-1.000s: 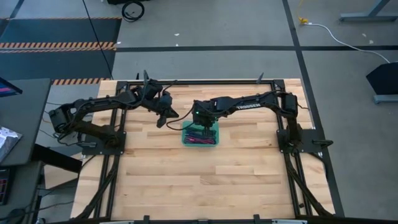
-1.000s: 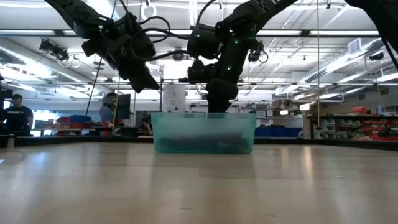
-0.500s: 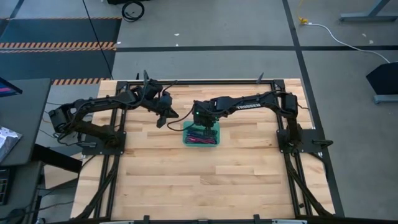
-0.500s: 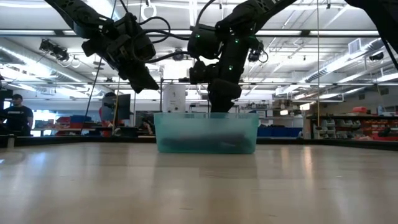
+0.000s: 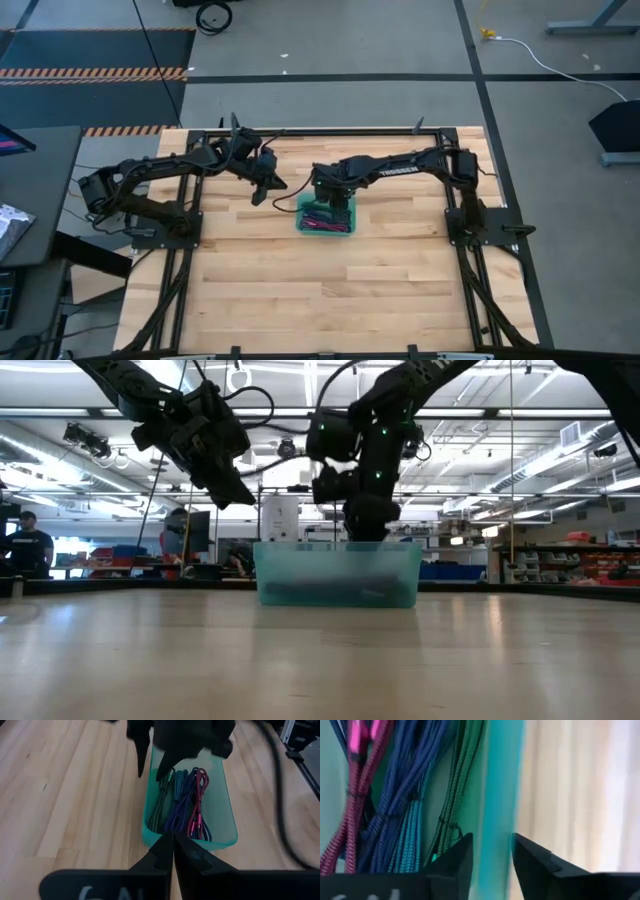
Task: Pick and place USB-C Cables
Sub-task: Move the green bin on the table
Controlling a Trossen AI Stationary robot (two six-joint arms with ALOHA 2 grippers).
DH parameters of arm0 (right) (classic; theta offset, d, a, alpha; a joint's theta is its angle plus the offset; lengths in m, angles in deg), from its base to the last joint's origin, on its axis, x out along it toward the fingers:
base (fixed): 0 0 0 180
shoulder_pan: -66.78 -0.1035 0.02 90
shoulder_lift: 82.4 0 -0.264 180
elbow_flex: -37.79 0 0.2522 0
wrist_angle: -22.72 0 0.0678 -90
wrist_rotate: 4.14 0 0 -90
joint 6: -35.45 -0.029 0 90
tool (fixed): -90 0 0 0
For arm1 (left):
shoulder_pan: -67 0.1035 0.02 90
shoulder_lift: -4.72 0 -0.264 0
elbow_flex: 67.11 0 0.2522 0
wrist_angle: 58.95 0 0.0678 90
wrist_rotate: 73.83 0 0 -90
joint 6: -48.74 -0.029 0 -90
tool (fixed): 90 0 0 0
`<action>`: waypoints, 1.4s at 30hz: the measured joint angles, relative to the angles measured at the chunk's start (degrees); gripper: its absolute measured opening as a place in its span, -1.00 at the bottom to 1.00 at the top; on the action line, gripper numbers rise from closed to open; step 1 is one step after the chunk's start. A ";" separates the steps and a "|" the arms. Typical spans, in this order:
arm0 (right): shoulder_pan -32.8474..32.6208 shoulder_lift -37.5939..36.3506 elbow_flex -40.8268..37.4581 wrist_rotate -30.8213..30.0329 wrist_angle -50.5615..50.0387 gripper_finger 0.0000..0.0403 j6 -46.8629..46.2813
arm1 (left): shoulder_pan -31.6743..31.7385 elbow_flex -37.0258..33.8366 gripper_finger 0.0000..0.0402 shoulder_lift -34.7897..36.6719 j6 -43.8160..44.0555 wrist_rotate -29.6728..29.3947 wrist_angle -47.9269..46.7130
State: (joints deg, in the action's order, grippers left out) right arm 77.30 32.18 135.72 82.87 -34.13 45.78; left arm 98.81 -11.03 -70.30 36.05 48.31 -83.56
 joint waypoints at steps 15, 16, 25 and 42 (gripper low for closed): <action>-0.28 -6.96 0.19 -3.39 -5.00 -0.18 4.65 | -0.02 0.00 -0.90 -0.02 0.02 0.00 0.06; -0.33 -6.78 0.19 -3.42 -5.88 -0.18 4.36 | -0.02 0.00 -0.90 -0.02 0.02 0.00 0.04; -0.52 -5.81 -2.59 -4.60 -5.59 -0.18 3.79 | -0.02 0.00 -0.90 -0.02 0.04 0.00 0.06; -0.68 -5.83 -3.70 -10.83 -5.19 -0.18 6.64 | -0.02 0.00 -0.90 -0.04 0.04 0.00 0.06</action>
State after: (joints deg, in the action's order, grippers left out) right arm 76.62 26.35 132.02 72.04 -39.32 52.42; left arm 98.79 -11.03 -70.35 36.10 48.31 -83.50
